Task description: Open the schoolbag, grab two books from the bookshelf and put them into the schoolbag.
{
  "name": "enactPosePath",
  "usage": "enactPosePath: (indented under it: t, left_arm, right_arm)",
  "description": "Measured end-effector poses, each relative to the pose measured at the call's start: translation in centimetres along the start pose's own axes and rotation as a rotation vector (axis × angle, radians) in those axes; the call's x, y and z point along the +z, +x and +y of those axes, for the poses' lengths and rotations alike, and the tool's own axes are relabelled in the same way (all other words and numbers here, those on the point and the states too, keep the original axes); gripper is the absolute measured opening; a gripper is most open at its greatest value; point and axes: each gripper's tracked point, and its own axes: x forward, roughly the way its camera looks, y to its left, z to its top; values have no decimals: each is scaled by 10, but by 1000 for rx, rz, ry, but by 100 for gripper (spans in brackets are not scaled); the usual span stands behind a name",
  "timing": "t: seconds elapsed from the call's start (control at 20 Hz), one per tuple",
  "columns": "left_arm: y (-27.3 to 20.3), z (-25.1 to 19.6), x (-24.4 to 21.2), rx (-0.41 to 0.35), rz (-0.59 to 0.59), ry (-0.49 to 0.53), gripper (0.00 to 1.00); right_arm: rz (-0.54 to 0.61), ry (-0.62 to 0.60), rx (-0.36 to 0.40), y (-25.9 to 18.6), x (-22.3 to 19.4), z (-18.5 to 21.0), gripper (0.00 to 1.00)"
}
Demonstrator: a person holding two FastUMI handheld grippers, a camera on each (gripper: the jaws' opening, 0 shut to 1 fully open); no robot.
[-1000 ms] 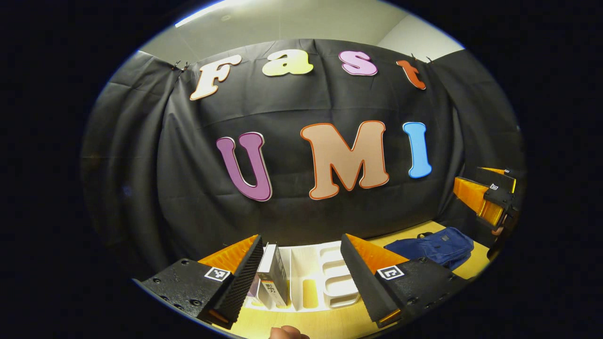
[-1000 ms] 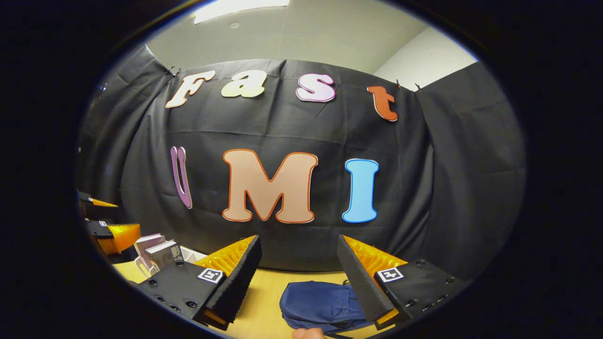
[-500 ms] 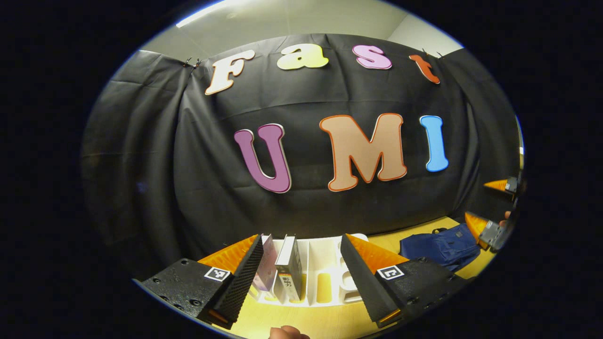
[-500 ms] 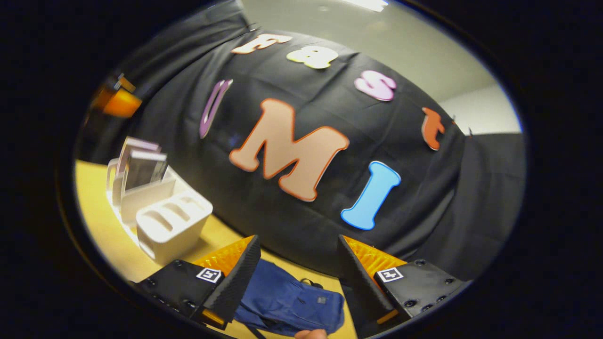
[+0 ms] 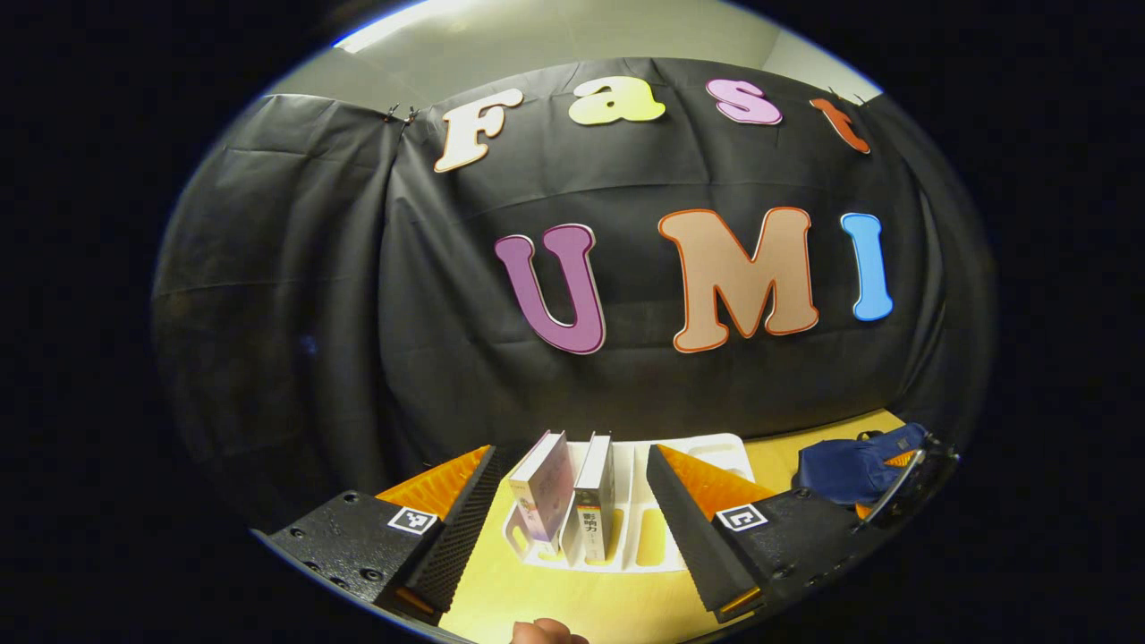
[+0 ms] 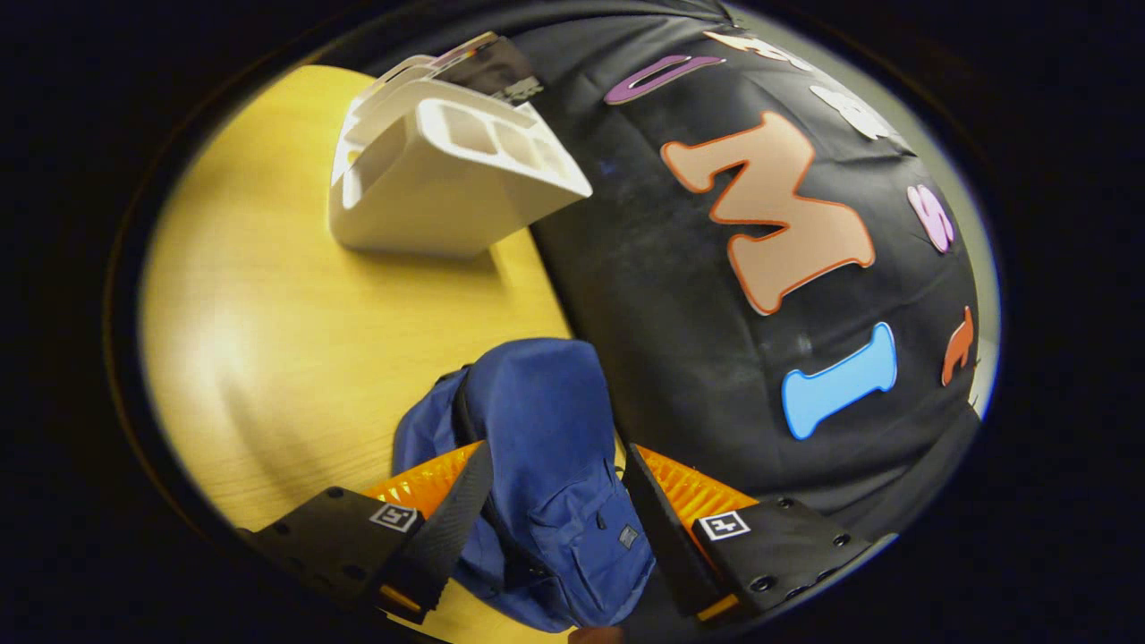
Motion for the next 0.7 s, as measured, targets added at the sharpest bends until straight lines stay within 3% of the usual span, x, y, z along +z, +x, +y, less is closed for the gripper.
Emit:
enactPosePath:
  t: [0.05,0.15,0.2,0.25,0.3,0.4,0.45,0.55,0.7]
  left_arm:
    - [0,3,0,7,2,2,100]
    - [-3,5,-2,13,7,3,100]
    - [-4,4,-2,16,11,2,100]
    - [-5,6,-4,19,15,1,96]
    - [-6,7,-5,23,19,1,96]
    - [-9,10,-4,32,19,1,96]
    - [-9,11,-4,33,19,1,96]
    - [-10,8,-6,29,26,-4,100]
    - [-11,6,-8,26,30,-7,96]
  right_arm:
    - [15,-6,12,7,-6,5,87]
    - [45,-22,28,22,-14,12,87]
    - [59,-33,35,30,-16,16,97]
    - [74,-44,44,36,-19,21,97]
    - [83,-53,52,42,-22,26,87]
    - [79,-72,53,51,-20,27,87]
    - [77,-73,58,54,-19,29,97]
    - [105,-56,102,57,-23,37,82]
    - [164,-14,181,63,-30,54,54]
